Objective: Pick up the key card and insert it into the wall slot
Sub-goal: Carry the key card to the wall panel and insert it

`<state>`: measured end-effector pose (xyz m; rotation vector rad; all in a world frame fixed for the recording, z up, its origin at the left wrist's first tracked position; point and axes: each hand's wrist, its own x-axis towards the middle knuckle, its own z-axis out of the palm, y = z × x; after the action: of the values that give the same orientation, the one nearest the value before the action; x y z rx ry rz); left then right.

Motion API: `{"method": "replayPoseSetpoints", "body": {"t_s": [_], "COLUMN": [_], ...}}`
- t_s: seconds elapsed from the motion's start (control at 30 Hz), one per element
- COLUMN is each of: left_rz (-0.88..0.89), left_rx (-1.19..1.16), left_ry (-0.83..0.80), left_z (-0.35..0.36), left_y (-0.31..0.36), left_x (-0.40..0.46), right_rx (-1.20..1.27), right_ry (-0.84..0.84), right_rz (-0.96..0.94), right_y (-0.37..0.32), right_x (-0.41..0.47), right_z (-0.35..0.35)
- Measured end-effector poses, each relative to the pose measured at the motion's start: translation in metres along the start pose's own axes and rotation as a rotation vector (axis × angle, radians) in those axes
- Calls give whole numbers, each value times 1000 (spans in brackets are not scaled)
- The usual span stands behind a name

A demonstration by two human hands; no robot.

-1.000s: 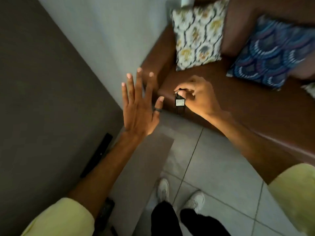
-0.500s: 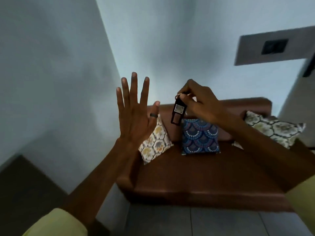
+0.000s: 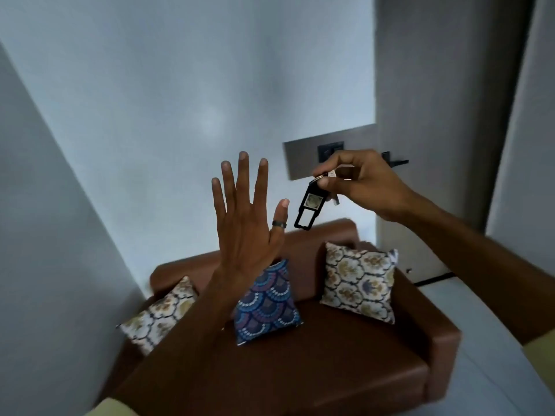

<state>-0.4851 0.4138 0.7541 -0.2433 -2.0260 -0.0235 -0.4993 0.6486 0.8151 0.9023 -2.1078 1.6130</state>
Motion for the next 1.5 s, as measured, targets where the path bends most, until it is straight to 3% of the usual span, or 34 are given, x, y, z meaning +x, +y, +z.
{"method": "replayPoseSetpoints", "body": {"t_s": [0.3, 0.57, 0.83, 1.07, 1.5], "left_rz": [45, 20, -82, -88, -218], "left_rx": [-110, -127, -180, -149, 71], "left_ry": [10, 67, 94, 72, 62], "left_z": [99, 216, 341, 440, 601], "left_y": [157, 240, 309, 357, 391], "left_x": [57, 113, 188, 242, 306], "right_rx": [-24, -216, -454, -513, -573], "right_ry": [129, 67, -40, -52, -240], "right_rz": [-46, -84, -107, -148, -435], "right_y": [65, 158, 226, 311, 489], "right_x": [-9, 37, 131, 189, 319], "right_z": [-185, -313, -424, -498, -604]}}
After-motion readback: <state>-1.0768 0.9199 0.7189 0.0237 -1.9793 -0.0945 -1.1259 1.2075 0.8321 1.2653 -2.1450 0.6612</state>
